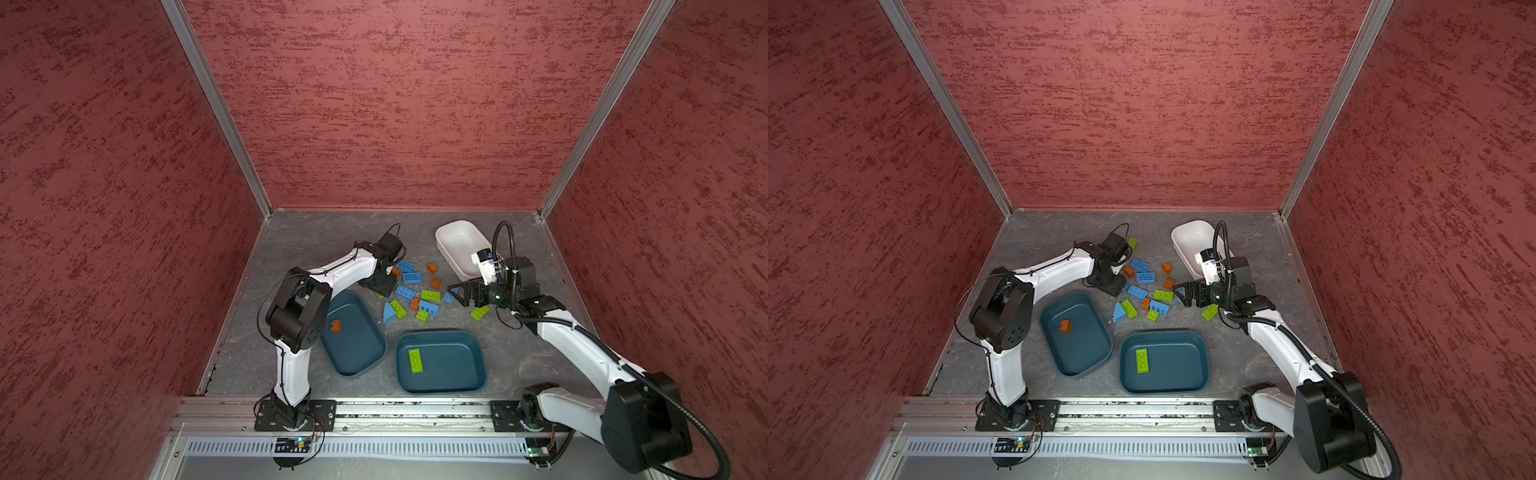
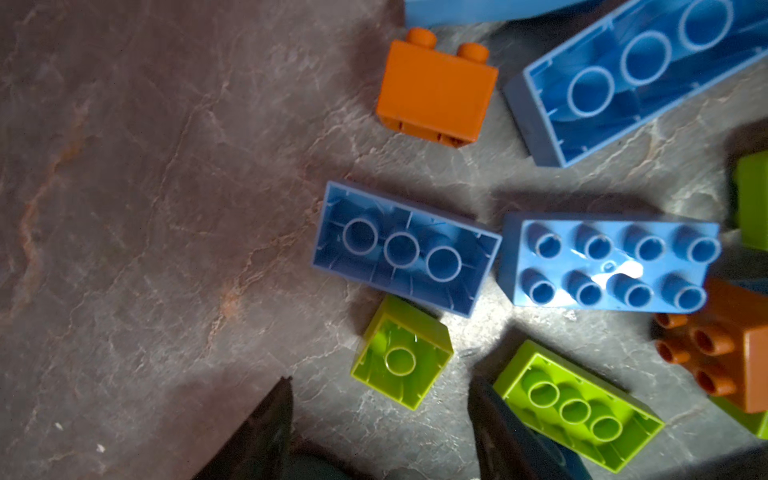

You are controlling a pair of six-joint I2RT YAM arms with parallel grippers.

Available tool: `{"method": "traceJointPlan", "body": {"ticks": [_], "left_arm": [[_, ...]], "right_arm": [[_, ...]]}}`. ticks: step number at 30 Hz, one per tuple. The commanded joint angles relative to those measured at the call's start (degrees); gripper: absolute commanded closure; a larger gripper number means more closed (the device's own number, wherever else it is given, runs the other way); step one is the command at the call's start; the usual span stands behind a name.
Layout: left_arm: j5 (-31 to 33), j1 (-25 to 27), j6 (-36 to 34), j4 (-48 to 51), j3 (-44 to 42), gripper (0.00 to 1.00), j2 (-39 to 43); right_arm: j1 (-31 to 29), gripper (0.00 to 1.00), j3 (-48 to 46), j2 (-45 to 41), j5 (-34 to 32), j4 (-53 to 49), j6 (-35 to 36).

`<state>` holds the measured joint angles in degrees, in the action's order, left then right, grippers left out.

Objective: Sort the legos into containers by color
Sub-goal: 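Return the left gripper to the pile above a small lime-green brick, then grasp the small lime-green brick with the left gripper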

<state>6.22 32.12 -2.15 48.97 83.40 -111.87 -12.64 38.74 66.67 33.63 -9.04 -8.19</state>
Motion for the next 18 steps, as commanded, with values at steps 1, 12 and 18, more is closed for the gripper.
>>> {"method": "traceJointPlan", "body": {"ticks": [1,12,18], "left_arm": [[-3.38,-0.66,-4.84,-1.11,1.84,0.40,-2.06],[-5.47,-1.33,-8.23,-1.31,1.95,0.45,-4.72],[-5.73,-2.06,-8.13,-1.83,1.03,0.54,-5.19]], "right_arm": [[0.25,0.01,-0.46,-1.11,0.82,1.63,0.28],[0.36,0.01,-0.69,-0.40,1.19,2.21,0.24],[0.41,0.01,-0.86,-0.15,1.18,2.44,0.35]]}}
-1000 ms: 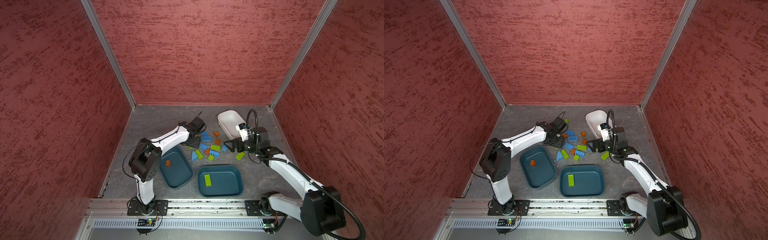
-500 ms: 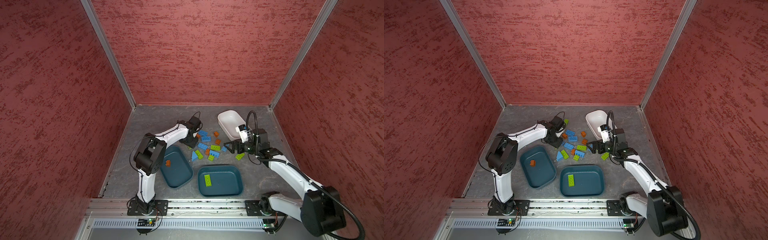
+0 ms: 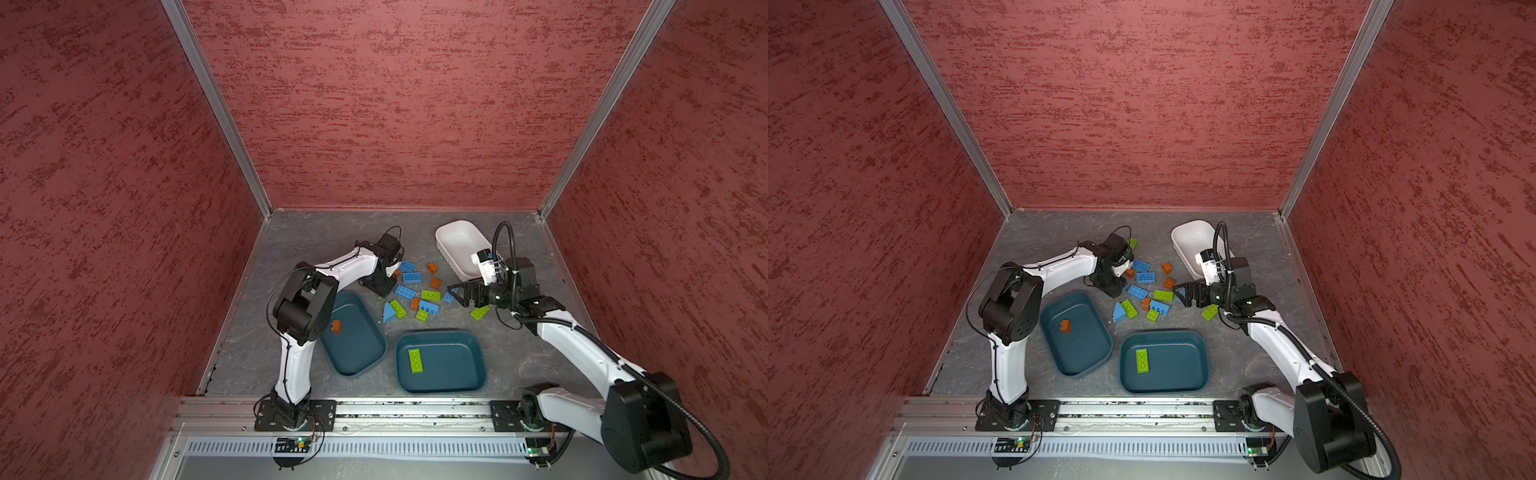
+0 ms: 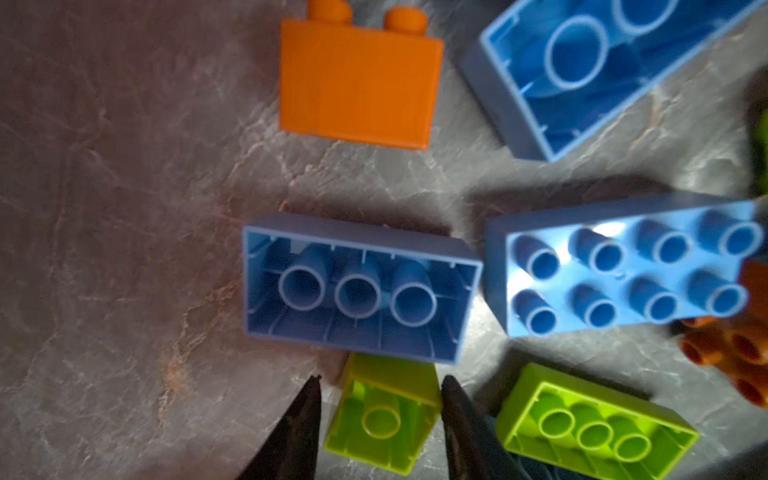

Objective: Sort the legos into containers by color
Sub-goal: 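Grasp the small lime-green brick with the left gripper, then carry the small lime-green brick into the teal tray and release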

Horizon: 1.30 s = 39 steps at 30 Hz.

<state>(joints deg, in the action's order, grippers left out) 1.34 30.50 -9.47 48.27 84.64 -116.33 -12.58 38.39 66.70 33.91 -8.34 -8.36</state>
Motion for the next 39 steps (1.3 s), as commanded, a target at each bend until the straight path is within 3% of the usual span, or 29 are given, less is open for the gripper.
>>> {"method": "traceJointPlan", "body": {"ticks": [1,10,13,20,26,35,39], "left_arm": [[-1.06,-0.54,-0.89,-1.25,-0.32,0.54,-0.65],[-0.11,-0.80,-0.66,-1.10,0.13,0.63,-1.26],[-0.14,-0.78,-0.05,0.02,0.32,0.77,-1.09],[1.60,-0.75,3.28,2.27,1.42,0.76,2.94],[-0.24,1.41,10.07,7.39,1.97,0.74,8.61],[-7.31,14.63,24.93,7.83,-5.50,0.73,21.00],[-5.78,23.19,31.37,7.23,-7.05,0.72,23.51]], "right_arm": [[0.28,0.01,-0.56,-0.08,0.98,1.83,0.49],[0.37,0.01,-0.46,-0.25,0.90,1.48,0.64],[0.36,0.01,-0.45,-0.18,0.93,1.58,0.65],[0.61,0.01,-0.10,-0.25,0.81,1.83,0.46],[0.65,0.01,0.10,-0.37,0.99,2.27,0.02],[0.80,0.01,0.21,0.44,1.73,3.27,-1.07],[0.81,0.01,0.14,0.14,1.95,3.20,-1.47]]}}
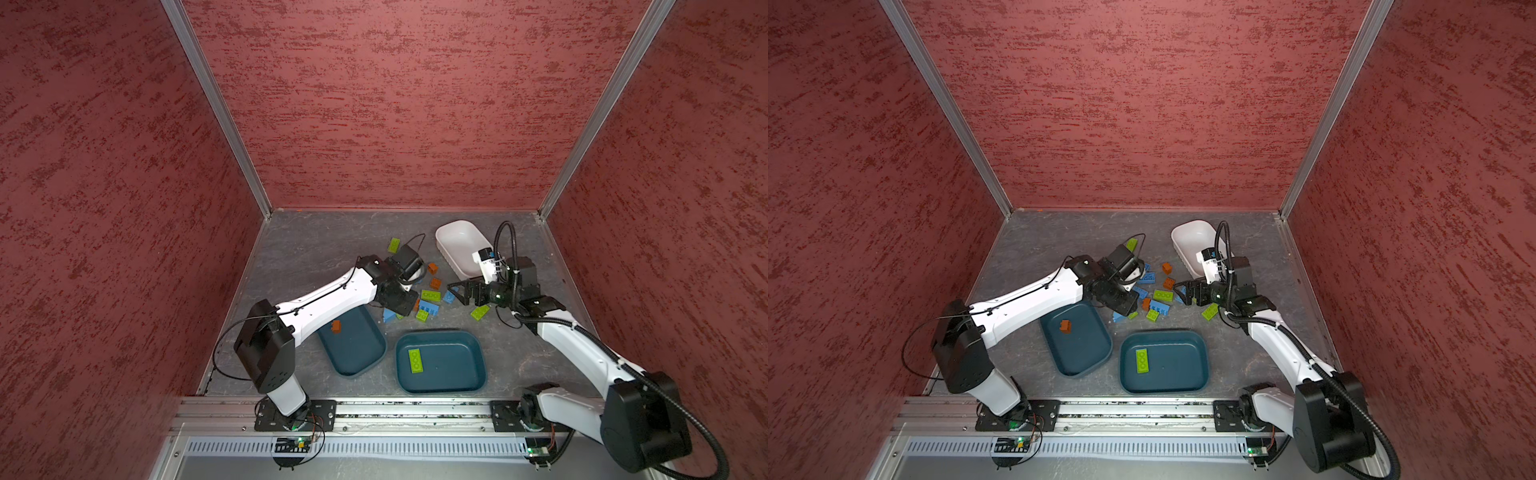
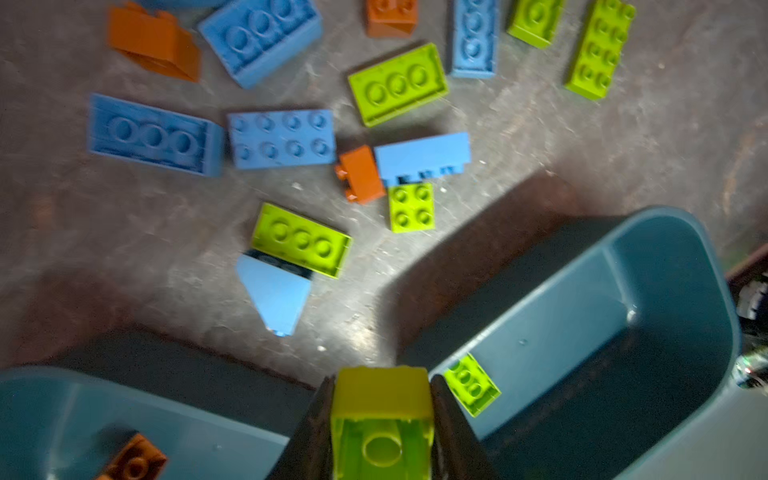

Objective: Sort the legos into containers by color
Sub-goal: 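Carry the small lime-green brick into the teal tray and release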

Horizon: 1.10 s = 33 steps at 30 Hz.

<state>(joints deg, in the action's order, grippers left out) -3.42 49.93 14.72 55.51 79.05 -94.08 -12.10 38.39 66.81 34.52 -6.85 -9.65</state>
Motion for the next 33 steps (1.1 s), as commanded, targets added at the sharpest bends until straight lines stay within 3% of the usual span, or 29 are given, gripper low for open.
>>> {"method": "traceJointPlan", "body": {"ticks": [1,6,14,18,21,27,33], "left_arm": [[-1.06,5.34,8.80,-0.51,-2.01,0.72,1.55],[-1.18,13.00,15.00,-0.75,-5.90,0.70,1.35],[-1.34,17.17,14.76,-0.93,-8.68,0.67,-2.45],[-0.92,17.13,14.60,0.74,-9.00,0.60,-2.60],[-0.77,17.04,14.01,1.87,-8.35,0.49,-2.13],[0.14,12.41,9.71,3.98,-4.56,0.41,-0.58],[2.74,0.72,7.88,1.95,0.54,0.36,-2.52]], "right_arm": [[0.35,0.01,0.04,-0.01,1.34,1.60,-0.19],[0.34,0.01,0.10,0.08,1.75,1.43,-0.02],[0.34,0.01,-0.89,-0.01,2.36,2.03,-0.46],[0.37,0.01,-1.04,-0.16,2.22,1.76,-0.37],[0.39,0.01,-0.83,-0.01,2.21,1.82,-0.28],[0.41,0.01,-0.01,0.09,1.47,1.84,-0.20],[0.41,0.01,0.42,0.61,1.11,2.71,-0.80]]}}
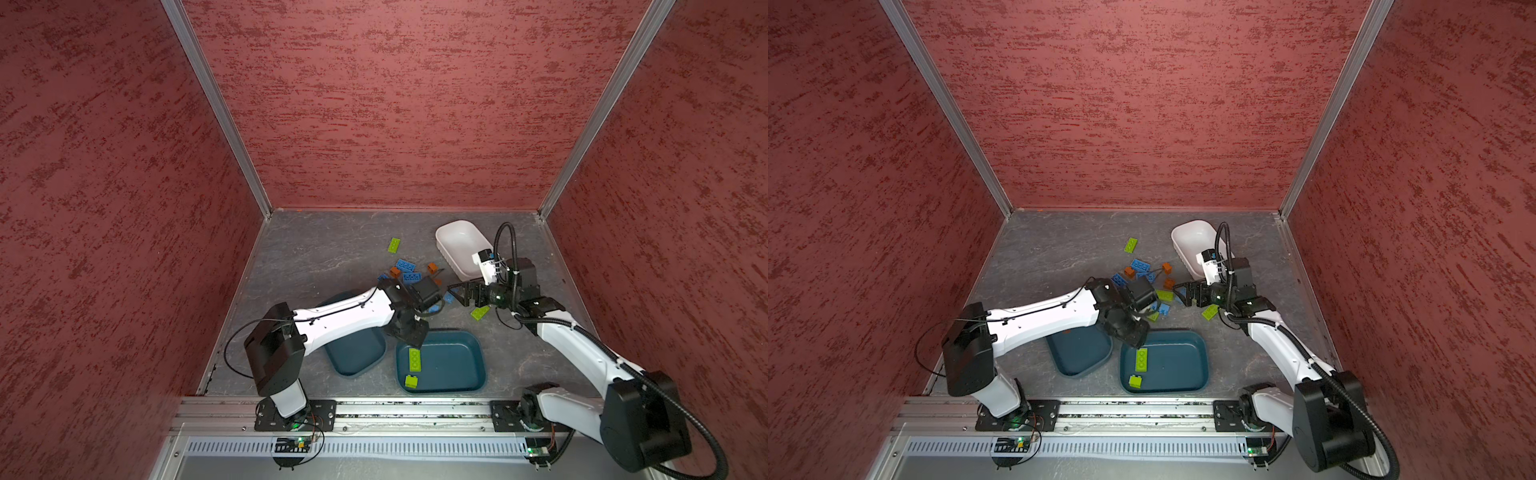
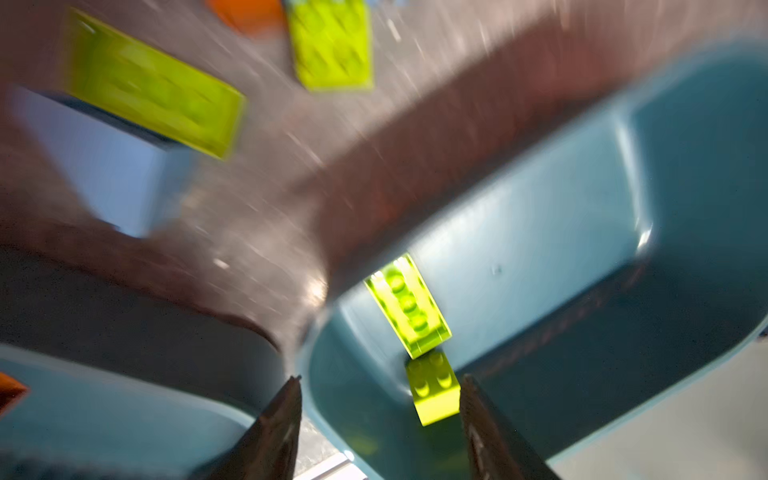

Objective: Sort the legos into containers by color
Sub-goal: 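Carry the small lime-green brick into the teal tray and release, then move the left gripper back to the pile and grasp a blue brick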

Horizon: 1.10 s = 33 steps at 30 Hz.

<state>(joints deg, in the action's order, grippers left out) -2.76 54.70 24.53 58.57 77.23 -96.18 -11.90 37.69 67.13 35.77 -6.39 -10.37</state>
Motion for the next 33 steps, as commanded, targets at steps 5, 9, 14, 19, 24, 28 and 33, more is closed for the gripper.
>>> {"method": "traceJointPlan", "body": {"ticks": [5,9,14,19,24,28,33], "left_arm": [[5.14,-11.73,0.83,-6.11,7.24,0.35,-5.95],[8.43,-15.95,3.51,-11.40,9.15,0.34,-9.57],[15.00,-18.49,11.85,-13.13,11.87,0.34,-14.71],[18.01,-19.99,19.74,-13.34,13.14,0.35,-19.04],[18.83,-20.02,22.15,-13.47,15.00,0.38,-23.25],[19.62,-19.97,23.40,-13.01,16.07,0.39,-25.31],[21.48,-19.44,25.35,-10.83,15.97,0.42,-26.51]], "right_arm": [[0.44,0.01,1.93,0.61,-0.43,2.06,-0.09],[0.77,0.01,2.73,1.09,-0.54,1.32,0.79],[1.07,0.01,3.31,1.86,0.13,1.65,0.55],[1.74,0.01,3.65,2.54,0.60,1.40,1.24],[2.10,0.01,3.62,3.09,1.09,1.96,0.97],[2.26,0.01,3.66,3.22,1.54,2.19,0.88],[2.41,0.01,3.31,2.94,1.50,2.00,0.97]]}}
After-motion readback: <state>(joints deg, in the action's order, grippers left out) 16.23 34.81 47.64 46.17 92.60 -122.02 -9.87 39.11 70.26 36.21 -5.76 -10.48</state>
